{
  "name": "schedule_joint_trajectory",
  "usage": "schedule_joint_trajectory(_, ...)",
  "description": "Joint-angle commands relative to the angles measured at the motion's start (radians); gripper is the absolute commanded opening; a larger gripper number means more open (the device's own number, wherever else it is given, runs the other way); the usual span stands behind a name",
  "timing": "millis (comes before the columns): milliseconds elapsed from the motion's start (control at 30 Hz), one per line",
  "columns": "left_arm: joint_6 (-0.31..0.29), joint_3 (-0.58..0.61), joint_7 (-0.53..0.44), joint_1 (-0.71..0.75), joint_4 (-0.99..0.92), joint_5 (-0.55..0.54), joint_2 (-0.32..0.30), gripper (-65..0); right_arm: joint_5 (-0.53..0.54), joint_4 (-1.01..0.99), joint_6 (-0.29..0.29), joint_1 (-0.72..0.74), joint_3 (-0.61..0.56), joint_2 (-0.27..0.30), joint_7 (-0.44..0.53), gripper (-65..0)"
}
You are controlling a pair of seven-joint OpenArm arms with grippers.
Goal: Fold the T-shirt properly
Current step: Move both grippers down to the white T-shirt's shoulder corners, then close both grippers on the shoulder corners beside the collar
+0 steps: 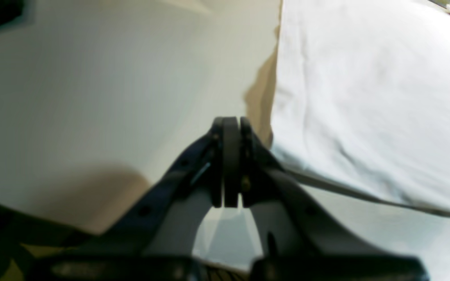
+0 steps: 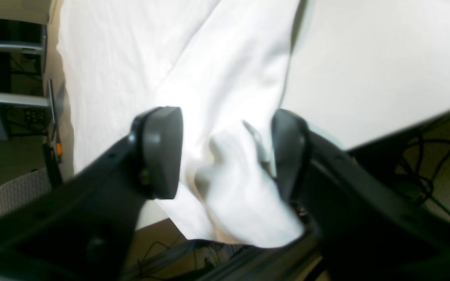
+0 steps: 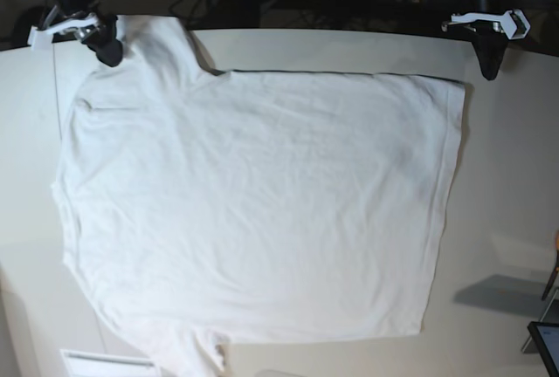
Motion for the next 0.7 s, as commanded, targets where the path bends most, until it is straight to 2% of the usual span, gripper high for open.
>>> schedule_joint_trajectory(0,-0.003,-0.008,0.004,0.012,0.011,-0.004,-0.014,-65.0,0.017,0.01,0.013,-0.011,0.004,0.005,0.006,-43.5)
schedule_joint_trajectory(100,-0.003,-0.01,0.049,0.009,0.023,-0.005,-0.012,-62.3,0.017,0.009,0.013,-0.011,0.004,0.005,0.006,-58.3)
schedule_joint_trajectory(167,-0.003,-0.007,0.064,0.004,0.045,-0.005,-0.011,-60.1,0.017,-0.005,0.013,-0.009,0.004,0.008,0.005,-64.6)
schedule_joint_trajectory(333,-0.005,-0.007,0.119,0.0,0.086,-0.008,-0.011,-56.4,0.019,-0.08,0.015,0.018,0.004,0.008,-0.051,-64.7)
schedule_joint_trajectory(433,-0.005,-0.007,0.164,0.0,0.119,-0.008,-0.011,-46.2,0.019,-0.122,0.018,0.043,0.006,0.005,-0.089,-64.7)
schedule_joint_trajectory(500,-0.005,-0.007,0.185,0.0,0.136,-0.01,-0.009,-36.3,0.019,-0.129,0.02,0.046,0.006,0.005,-0.095,-64.7)
schedule_joint_trajectory(600,-0.005,-0.007,0.189,0.0,0.146,-0.01,0.015,-22.0,0.019,-0.129,0.02,0.046,0.006,0.005,-0.094,-64.7)
schedule_joint_trajectory(667,-0.005,-0.007,0.189,0.004,0.146,-0.01,0.025,-15.8,0.019,-0.128,0.02,0.046,0.006,0.006,-0.094,-64.7)
